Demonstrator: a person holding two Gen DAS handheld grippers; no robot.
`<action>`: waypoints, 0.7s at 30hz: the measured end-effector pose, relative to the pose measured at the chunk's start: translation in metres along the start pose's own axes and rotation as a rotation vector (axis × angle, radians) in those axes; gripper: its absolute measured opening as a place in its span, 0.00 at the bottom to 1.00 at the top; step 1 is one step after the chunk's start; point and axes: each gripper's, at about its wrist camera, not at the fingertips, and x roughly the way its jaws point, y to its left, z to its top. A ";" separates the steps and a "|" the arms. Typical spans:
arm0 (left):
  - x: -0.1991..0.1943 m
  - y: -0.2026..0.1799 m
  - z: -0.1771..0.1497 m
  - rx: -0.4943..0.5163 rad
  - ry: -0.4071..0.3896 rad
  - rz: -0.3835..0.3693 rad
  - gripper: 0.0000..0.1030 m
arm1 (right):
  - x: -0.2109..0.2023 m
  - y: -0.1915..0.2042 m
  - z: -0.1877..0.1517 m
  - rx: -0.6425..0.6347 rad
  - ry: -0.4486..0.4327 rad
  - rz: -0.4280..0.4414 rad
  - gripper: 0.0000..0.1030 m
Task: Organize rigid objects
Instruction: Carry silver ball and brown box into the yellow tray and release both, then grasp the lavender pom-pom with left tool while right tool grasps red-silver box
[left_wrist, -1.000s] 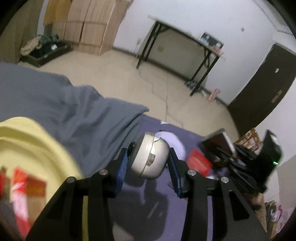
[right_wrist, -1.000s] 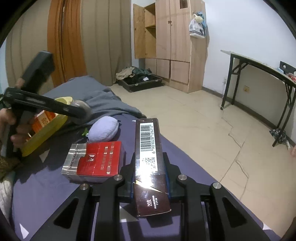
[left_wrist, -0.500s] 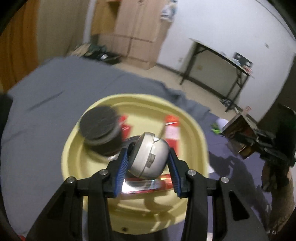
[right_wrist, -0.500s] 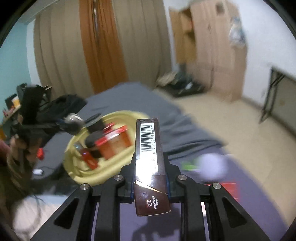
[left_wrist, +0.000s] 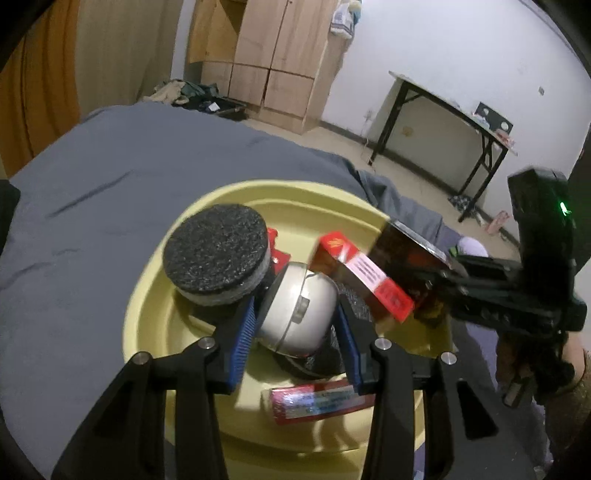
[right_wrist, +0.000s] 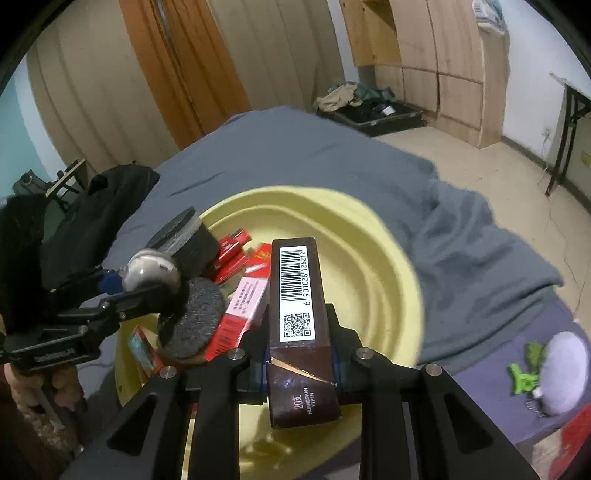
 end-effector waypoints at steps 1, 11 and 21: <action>-0.001 -0.003 -0.001 0.016 -0.011 0.012 0.43 | 0.002 -0.003 -0.002 0.028 -0.003 0.003 0.22; -0.028 -0.005 0.007 -0.042 -0.062 -0.067 0.90 | -0.001 -0.017 0.000 0.098 -0.119 0.039 1.00; -0.038 -0.087 0.032 -0.020 -0.063 -0.284 1.00 | -0.171 -0.110 -0.088 0.082 -0.373 -0.290 1.00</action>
